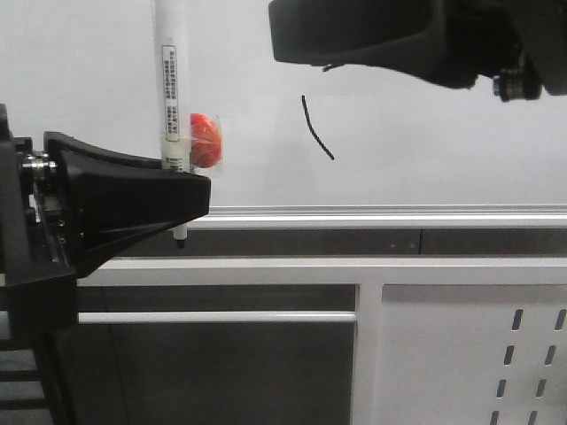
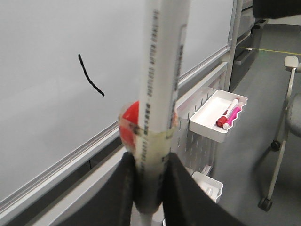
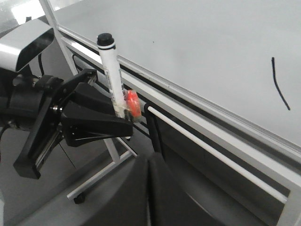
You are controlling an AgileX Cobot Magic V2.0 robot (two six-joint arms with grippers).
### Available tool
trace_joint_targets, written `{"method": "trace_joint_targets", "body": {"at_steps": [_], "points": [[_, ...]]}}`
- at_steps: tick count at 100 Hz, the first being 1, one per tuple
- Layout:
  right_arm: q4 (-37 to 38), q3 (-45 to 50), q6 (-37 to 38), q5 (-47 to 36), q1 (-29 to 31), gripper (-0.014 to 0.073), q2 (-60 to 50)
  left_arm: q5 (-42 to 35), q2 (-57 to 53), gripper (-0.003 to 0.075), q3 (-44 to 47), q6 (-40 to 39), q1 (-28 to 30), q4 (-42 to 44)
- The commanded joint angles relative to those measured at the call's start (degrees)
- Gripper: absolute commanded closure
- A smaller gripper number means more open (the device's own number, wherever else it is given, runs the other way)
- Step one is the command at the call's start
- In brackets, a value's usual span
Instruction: Write number 1 on whiteboard
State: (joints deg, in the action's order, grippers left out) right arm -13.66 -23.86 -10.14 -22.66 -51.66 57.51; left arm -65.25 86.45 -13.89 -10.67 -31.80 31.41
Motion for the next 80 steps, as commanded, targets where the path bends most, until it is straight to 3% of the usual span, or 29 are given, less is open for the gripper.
{"method": "trace_joint_targets", "body": {"at_steps": [1,14,40,80], "points": [[1.05,-2.00,-0.65,-5.06,0.09,0.0305,-0.34,-12.73,-0.93,0.0739,-1.11,-0.57,-0.23,-0.87],[1.05,-2.00,-0.65,-5.44,0.09,0.0264,-0.34,-12.73,-0.93,0.0739,-1.11,-0.57,-0.23,-0.76],[1.05,-2.00,0.51,-10.43,0.09,0.0267,2.96,-12.73,-0.93,0.0739,-1.11,-0.70,-0.23,0.31],[2.96,-8.04,1.55,-10.87,-0.17,0.0267,13.36,-12.73,-0.93,0.0738,-3.48,-0.70,-0.23,0.00]]}}
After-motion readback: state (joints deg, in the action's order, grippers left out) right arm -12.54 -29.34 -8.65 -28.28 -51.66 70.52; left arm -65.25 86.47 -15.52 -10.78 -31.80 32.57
